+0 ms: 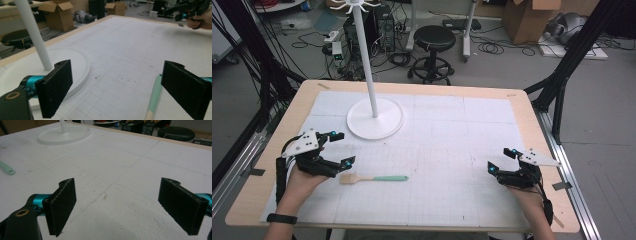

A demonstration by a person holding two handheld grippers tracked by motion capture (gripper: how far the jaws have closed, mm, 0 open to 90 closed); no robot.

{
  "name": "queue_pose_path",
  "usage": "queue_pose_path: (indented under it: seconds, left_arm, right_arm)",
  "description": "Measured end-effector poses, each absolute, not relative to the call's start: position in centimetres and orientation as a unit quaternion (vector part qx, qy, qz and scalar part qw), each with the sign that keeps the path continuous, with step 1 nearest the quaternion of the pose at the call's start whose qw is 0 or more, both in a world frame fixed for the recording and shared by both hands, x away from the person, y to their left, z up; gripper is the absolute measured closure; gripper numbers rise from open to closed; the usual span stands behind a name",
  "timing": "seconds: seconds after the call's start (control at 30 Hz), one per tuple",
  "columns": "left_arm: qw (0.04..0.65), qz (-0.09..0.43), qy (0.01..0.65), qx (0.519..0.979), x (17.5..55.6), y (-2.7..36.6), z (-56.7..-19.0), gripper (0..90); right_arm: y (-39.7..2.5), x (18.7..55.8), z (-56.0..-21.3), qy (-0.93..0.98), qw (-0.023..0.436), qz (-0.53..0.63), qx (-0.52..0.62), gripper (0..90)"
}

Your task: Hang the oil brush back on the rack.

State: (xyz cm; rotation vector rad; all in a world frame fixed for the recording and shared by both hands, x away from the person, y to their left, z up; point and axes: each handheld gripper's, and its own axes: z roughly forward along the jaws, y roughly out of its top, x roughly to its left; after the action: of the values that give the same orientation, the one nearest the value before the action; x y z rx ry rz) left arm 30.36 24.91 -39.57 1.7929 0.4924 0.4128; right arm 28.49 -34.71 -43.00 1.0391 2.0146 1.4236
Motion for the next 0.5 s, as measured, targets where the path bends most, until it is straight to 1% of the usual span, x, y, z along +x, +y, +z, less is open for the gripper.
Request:
queue_pose_path:
  seconds: [0.17, 0.3, 0.5]
  left_arm:
    - [0.57, 0.157, 0.197, 0.782, 30.5, 23.9, -40.1, 11.0]
    - [0.555, 0.14, 0.192, 0.798, 30.6, 23.0, -40.7, 11.0]
    - [0.523, 0.116, 0.167, 0.828, 30.6, 21.1, -41.9, 11.2]
  right_arm:
    - [-34.8, 28.5, -43.0, 0.732, 0.229, 0.519, 0.377, 14.3]
    - [-34.8, 28.6, -43.1, 0.733, 0.225, 0.518, 0.379, 14.3]
    - [-35.0, 28.6, -43.1, 0.732, 0.224, 0.519, 0.38, 14.3]
